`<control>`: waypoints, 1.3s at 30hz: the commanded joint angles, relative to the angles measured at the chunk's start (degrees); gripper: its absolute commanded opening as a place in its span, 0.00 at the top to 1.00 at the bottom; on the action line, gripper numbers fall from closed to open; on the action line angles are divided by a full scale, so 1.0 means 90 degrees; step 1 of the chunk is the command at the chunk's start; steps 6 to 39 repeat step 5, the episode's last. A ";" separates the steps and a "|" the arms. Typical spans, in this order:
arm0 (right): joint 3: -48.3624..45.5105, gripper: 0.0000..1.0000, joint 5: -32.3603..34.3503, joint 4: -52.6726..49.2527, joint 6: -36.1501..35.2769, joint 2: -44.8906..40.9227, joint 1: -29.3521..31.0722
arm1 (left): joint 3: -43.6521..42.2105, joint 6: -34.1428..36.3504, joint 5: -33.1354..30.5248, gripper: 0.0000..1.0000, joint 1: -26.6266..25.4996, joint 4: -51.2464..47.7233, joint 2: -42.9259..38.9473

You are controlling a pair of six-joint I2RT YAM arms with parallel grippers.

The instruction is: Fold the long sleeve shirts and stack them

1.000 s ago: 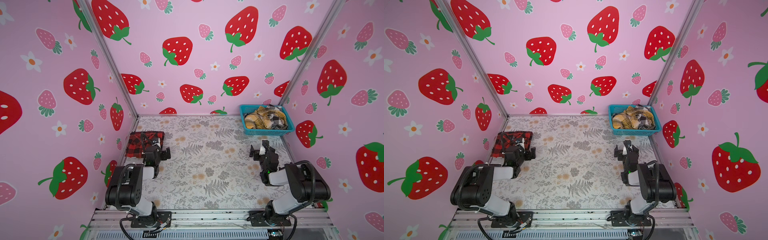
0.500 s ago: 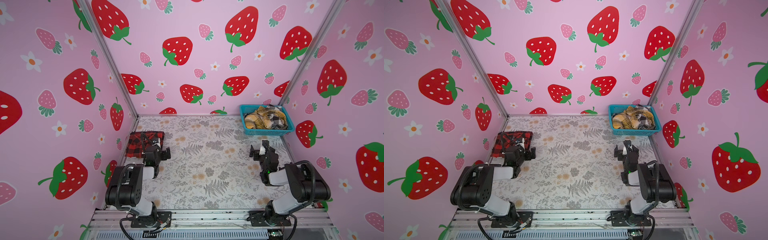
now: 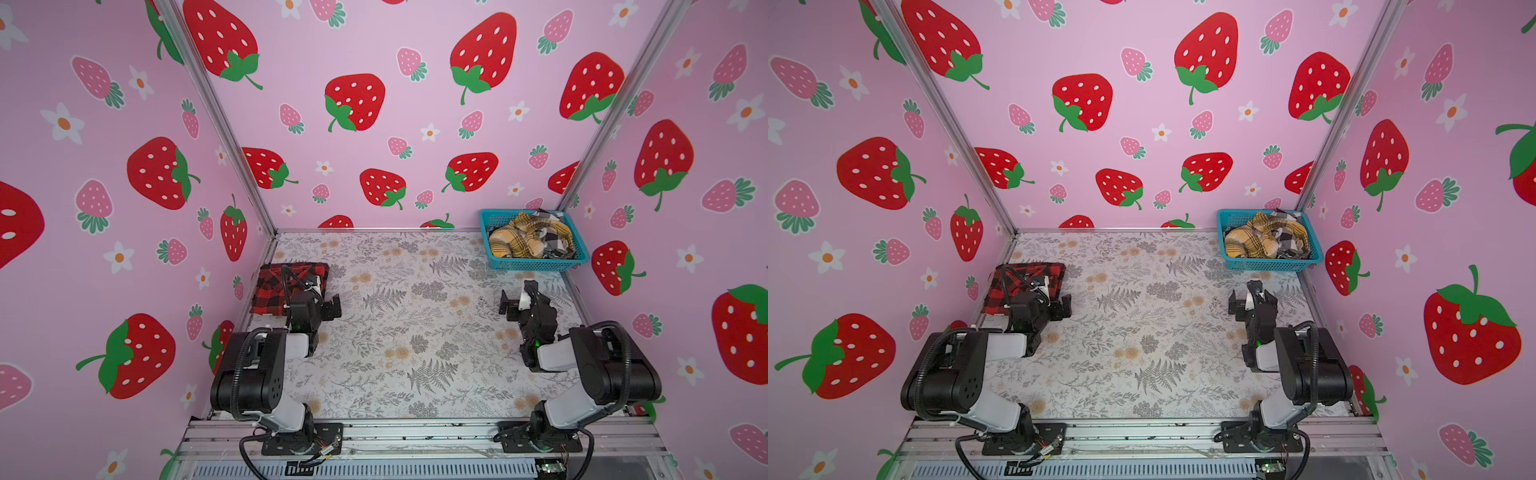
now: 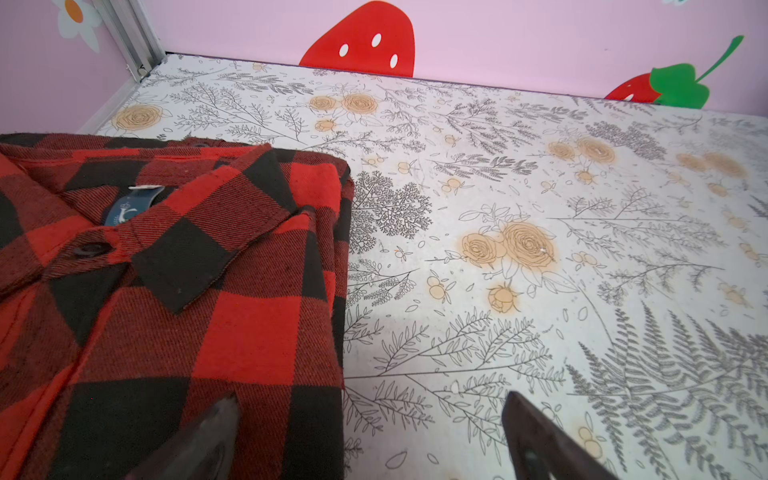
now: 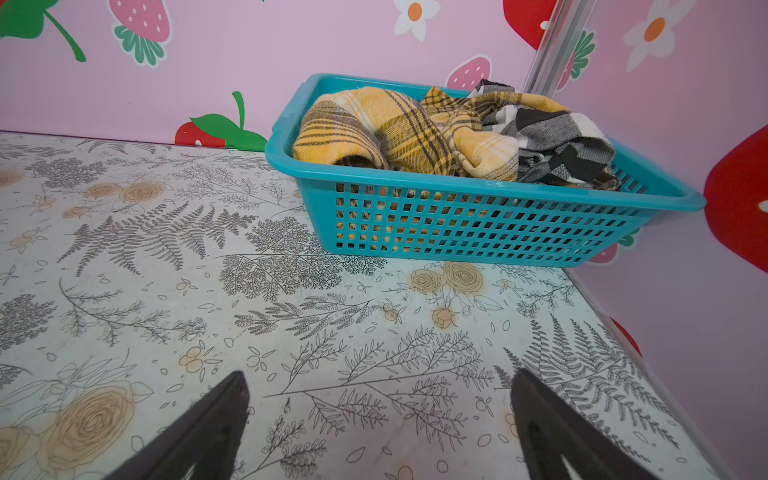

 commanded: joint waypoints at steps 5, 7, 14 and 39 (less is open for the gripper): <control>0.0003 0.00 -0.0047 0.0159 -0.0047 -0.0070 0.0006 | 0.0078 0.0173 -0.0078 0.01 -0.0017 0.0237 -0.0064; 0.0003 0.00 -0.0047 0.0159 -0.0047 -0.0070 0.0006 | 0.0078 0.0173 -0.0078 0.01 -0.0017 0.0237 -0.0064; 0.0003 0.00 -0.0047 0.0159 -0.0047 -0.0070 0.0006 | 0.0078 0.0173 -0.0078 0.01 -0.0017 0.0237 -0.0064; 0.0003 0.00 -0.0047 0.0159 -0.0047 -0.0070 0.0006 | 0.0078 0.0173 -0.0078 0.01 -0.0017 0.0237 -0.0064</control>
